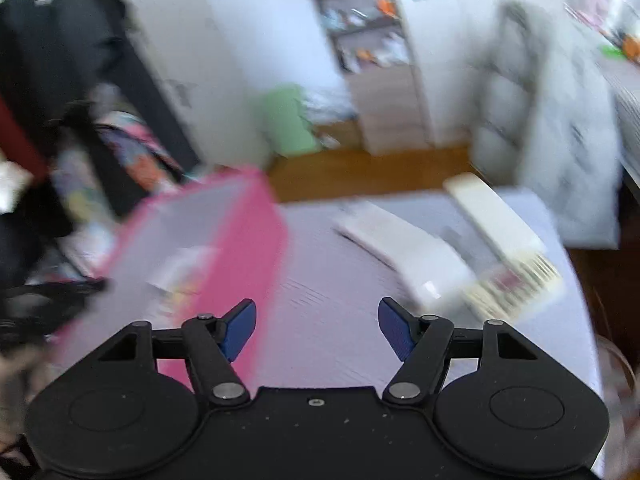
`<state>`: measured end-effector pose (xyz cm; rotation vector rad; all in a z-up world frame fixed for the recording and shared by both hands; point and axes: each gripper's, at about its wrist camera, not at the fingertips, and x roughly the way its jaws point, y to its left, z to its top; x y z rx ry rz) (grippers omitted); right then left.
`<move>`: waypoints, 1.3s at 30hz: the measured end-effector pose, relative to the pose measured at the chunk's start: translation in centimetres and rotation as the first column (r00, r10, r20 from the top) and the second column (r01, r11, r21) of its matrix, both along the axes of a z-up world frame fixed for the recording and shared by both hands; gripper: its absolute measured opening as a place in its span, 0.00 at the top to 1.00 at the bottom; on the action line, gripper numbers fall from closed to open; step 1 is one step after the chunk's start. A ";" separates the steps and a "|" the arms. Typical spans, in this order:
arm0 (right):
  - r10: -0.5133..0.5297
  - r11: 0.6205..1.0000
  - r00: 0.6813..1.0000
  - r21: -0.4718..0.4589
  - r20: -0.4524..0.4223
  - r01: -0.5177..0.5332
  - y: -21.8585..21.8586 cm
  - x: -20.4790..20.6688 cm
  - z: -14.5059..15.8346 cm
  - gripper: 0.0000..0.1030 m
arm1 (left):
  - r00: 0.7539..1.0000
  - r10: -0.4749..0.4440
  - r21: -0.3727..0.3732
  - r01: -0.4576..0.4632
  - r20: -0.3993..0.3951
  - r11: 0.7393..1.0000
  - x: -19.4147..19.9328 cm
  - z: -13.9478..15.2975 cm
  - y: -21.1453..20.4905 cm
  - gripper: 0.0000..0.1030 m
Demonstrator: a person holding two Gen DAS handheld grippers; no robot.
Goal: Organize rigid objects
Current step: 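Move the right gripper back to the large cream remote, then lower the right gripper onto the large cream remote and grasp it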
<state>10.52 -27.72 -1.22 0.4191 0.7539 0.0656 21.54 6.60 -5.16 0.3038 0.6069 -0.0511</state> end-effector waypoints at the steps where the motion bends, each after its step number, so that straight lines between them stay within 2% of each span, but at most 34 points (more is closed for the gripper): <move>1: -0.036 0.999 0.999 0.007 -0.016 0.036 -1.0 -0.1 -0.8 0.29 | 1.000 0.000 0.000 0.000 0.001 1.000 -0.1 0.0 0.0 0.95; 6: -0.176 0.984 0.981 0.001 -0.077 0.177 -3.2 0.8 -3.7 0.29 | 1.000 -0.002 0.010 0.002 0.000 1.000 0.0 0.0 0.1 0.95; 10: -0.302 0.953 0.943 -0.025 -0.139 0.301 -4.5 1.5 -6.1 0.29 | 1.000 0.001 0.005 -0.001 0.000 1.000 0.0 0.0 0.1 0.95; 15: -0.298 0.954 0.945 -0.015 -0.137 0.299 -4.3 2.5 -7.1 0.28 | 1.000 -0.001 0.002 0.001 0.000 1.000 0.0 0.0 0.2 0.95; 18: -0.322 0.945 0.940 -0.091 -0.116 0.313 -3.6 3.2 -7.1 0.28 | 1.000 0.000 0.003 0.000 0.000 1.000 0.0 0.0 0.2 0.95; 21: -0.365 0.923 0.926 -0.166 -0.095 0.346 -2.8 3.7 -7.1 0.15 | 1.000 0.003 -0.006 -0.003 0.000 1.000 0.0 0.1 0.3 0.95; 25: -0.370 0.911 0.927 -0.220 -0.065 0.348 -2.0 3.9 -7.0 0.14 | 1.000 0.005 -0.004 -0.005 0.000 1.000 0.0 0.1 0.4 0.95; 30: -0.338 0.920 0.940 -0.229 -0.053 0.318 -1.7 3.7 -7.1 0.12 | 1.000 0.005 0.006 -0.005 0.000 1.000 0.0 0.1 0.4 0.94; 32: -0.296 0.934 0.953 -0.227 -0.067 0.275 -1.5 3.8 -7.5 0.12 | 1.000 0.005 0.005 -0.005 0.000 1.000 0.0 0.1 0.4 0.94; 35: -0.266 0.918 0.962 -0.321 -0.065 0.232 -0.1 3.9 -8.0 0.11 | 1.000 0.005 0.010 -0.005 -0.002 1.000 0.0 0.1 0.4 0.94; 39: -0.277 0.918 0.960 -0.305 -0.031 0.255 -0.1 3.3 -8.0 0.13 | 1.000 0.006 0.010 -0.006 -0.006 1.000 0.0 0.0 0.3 0.94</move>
